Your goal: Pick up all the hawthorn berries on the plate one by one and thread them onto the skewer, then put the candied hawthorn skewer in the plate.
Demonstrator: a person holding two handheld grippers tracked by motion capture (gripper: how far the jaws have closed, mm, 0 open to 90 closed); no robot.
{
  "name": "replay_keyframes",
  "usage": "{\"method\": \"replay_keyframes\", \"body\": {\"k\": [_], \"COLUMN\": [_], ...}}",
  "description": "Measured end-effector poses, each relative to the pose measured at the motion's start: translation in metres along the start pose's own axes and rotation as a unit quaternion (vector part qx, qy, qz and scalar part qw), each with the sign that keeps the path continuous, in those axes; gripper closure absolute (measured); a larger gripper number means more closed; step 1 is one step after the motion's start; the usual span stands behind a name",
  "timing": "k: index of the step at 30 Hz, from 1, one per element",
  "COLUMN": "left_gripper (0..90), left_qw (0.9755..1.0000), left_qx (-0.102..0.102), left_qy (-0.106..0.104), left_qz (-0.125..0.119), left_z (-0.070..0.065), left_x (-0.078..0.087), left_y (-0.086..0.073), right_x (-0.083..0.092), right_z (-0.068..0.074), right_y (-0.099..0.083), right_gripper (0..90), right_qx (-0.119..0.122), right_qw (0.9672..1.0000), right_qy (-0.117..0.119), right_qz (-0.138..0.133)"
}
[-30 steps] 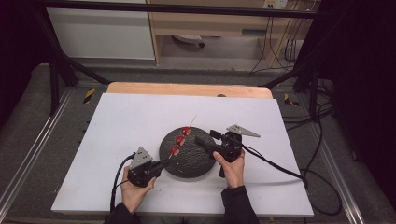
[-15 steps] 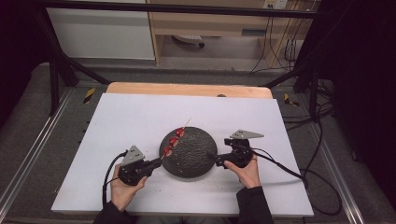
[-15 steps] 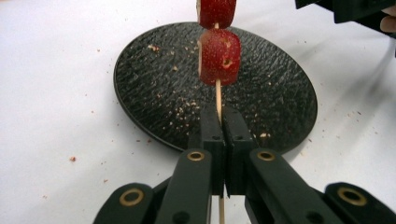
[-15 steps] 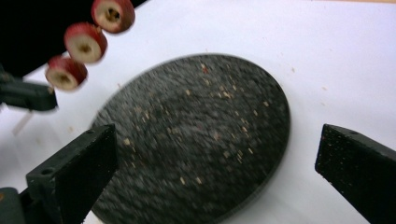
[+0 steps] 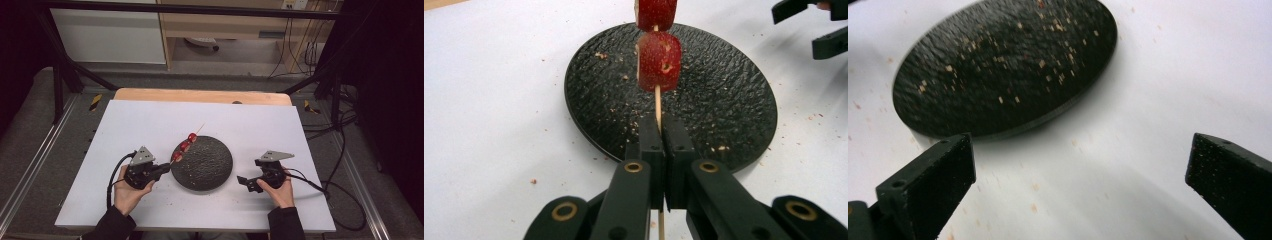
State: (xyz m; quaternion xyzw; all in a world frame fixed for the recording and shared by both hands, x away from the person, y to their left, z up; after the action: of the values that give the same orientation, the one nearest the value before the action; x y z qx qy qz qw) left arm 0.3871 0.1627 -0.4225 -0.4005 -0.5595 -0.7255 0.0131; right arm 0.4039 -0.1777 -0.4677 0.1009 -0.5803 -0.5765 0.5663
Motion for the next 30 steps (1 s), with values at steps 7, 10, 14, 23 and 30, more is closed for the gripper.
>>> {"method": "replay_keyframes", "body": {"k": [7, 10, 14, 23, 30], "left_gripper": [88.4, 88.4, 88.3, 88.3, 88.3], "left_qw": [0.9997, 0.9993, 0.9986, 0.9965, 0.9932], "left_qx": [-0.014, -0.017, -0.024, -0.030, -0.042], "left_qy": [-0.001, -0.004, -0.007, -0.007, 0.000], "left_qz": [0.022, 0.032, 0.046, 0.078, 0.108], "left_z": [-0.004, -0.006, -0.010, -0.017, -0.025], "left_x": [-0.011, -0.017, -0.025, -0.042, -0.055], "left_y": [0.007, 0.009, 0.013, 0.014, 0.009], "right_x": [0.013, 0.016, 0.019, 0.023, 0.025], "right_z": [-0.005, -0.007, -0.008, -0.008, -0.008], "right_y": [-0.019, -0.025, -0.030, -0.033, -0.033], "right_gripper": [0.5, 0.5, 0.8, 1.0, 1.1], "right_qx": [0.001, 0.003, -0.001, 0.000, 0.000], "right_qw": [0.9999, 0.9998, 0.9998, 0.9998, 0.9999], "right_qy": [-0.006, -0.012, -0.013, -0.012, -0.011], "right_qz": [0.011, 0.014, 0.015, 0.013, 0.008]}}
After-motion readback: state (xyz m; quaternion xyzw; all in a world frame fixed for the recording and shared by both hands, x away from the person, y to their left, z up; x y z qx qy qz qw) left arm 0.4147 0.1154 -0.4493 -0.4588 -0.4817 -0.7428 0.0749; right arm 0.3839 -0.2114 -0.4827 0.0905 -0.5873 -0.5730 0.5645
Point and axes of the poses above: each handheld gripper's, and its own axes: x roughly backward along the jaws, y roughly out of its top, z roughly to its left, the point moved 5 cm from there along -x, roughly forward along the jaws, and after that the axes turned 13 degrees about y, right-handed, at the moved point
